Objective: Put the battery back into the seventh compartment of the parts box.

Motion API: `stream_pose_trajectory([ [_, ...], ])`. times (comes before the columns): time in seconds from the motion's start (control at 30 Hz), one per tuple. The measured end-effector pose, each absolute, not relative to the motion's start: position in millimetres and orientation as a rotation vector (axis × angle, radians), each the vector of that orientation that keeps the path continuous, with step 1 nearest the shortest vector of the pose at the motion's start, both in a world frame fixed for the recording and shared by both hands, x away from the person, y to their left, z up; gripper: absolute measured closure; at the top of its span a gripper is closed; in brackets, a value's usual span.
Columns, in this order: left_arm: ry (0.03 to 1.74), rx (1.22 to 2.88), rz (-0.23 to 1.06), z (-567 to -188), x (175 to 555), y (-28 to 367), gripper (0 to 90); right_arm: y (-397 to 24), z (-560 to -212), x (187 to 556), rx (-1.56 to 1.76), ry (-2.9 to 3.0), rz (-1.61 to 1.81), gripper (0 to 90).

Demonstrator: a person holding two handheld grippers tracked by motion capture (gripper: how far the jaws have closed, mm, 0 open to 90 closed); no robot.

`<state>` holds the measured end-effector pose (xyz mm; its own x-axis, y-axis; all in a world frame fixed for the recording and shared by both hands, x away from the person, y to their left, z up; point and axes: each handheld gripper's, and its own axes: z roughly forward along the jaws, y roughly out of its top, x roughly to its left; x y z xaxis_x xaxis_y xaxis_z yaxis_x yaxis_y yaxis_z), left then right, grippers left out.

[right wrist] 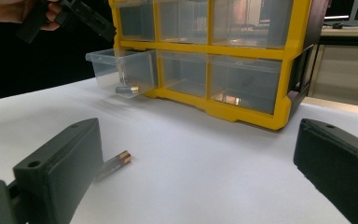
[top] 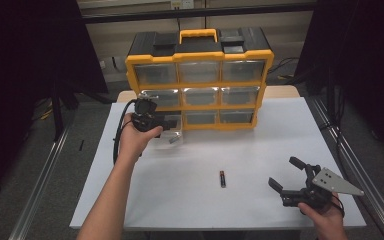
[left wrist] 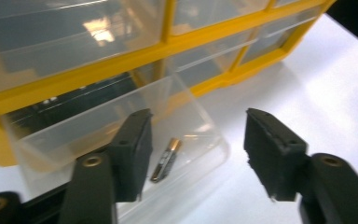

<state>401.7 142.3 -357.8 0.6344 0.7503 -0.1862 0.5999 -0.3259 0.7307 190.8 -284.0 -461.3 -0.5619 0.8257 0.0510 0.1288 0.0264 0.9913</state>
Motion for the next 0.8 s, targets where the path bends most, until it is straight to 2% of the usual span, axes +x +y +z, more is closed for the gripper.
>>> stream_pose_trajectory([
  [0.3, 0.951, 2.056, 0.204, -361, 381, 123, 28.2, -283, -461, 191, 0.974, 1.738, 1.585, 1.0],
  [0.53, 0.943, 2.055, 0.198, -372, 370, 115, 19.1, -283, -461, 191, 0.974, 1.74, 1.586, 1.0],
  [0.8, 0.915, 2.056, 0.201, -380, 359, 110, 13.3, -283, -461, 191, 0.971, 1.739, 1.583, 1.0],
])
